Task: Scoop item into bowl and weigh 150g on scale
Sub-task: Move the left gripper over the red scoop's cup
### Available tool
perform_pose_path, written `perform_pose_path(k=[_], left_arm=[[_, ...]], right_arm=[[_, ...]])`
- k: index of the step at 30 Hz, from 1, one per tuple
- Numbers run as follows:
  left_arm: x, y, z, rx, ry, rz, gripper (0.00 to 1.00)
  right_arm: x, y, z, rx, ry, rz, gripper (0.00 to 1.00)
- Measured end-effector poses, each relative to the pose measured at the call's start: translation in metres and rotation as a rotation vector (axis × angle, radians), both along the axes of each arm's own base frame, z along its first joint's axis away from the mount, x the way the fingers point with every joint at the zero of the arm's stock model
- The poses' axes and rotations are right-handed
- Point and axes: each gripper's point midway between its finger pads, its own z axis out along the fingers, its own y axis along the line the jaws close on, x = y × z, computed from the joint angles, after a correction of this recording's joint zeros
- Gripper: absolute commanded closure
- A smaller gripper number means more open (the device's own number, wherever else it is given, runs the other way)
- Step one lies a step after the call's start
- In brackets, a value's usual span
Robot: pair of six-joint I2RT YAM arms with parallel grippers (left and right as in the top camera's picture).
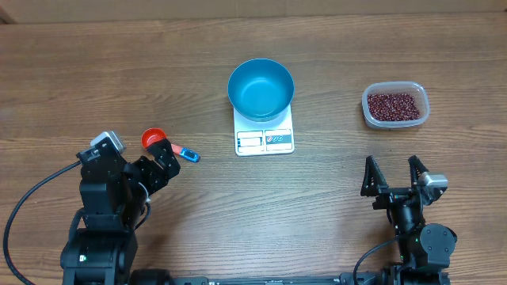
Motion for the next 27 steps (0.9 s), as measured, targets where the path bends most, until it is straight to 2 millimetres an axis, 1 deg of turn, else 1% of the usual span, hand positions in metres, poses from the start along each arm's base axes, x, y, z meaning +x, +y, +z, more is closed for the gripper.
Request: perform_pose_path(k=[9,13,15,17,19,22,25,27], left_arm=[[0.001,0.001,0.002,0.020,-0.009,-0.005,0.00],[0.002,0.001,0.002,0.017,-0.012,-0.003,0.06],[0.001,0.002,0.002,-0.001,-0.008,0.017,0.06],[-0.003,0.006,-0.004,-0.028,0.019,0.067,0.05],[-0.014,0.016,-0.016,-0.072,0.080,0.179,0.03],[-0.024,0.026,-0.026,-0.103,0.130,0.284,0.01],[-0.028,0.030,-0.035,-0.111,0.173,0.333,0.00],[-0.026,0.032,-0.040,-0.111,0.192,0.354,0.00]], right_arm=[[0.000,0.000,0.000,0.000,0.000,0.000,0.00],[0.000,0.000,0.000,0.000,0.000,0.000,0.00],[0.000,0.000,0.000,0.000,0.000,0.000,0.00],[0.000,0.000,0.000,0.000,0.000,0.000,0.00],[0.000,0.000,0.000,0.000,0.000,0.000,0.00],[0.000,0.000,0.000,0.000,0.000,0.000,0.00],[0.000,0.000,0.000,0.000,0.000,0.000,0.00],[0.000,0.000,0.000,0.000,0.000,0.000,0.00]])
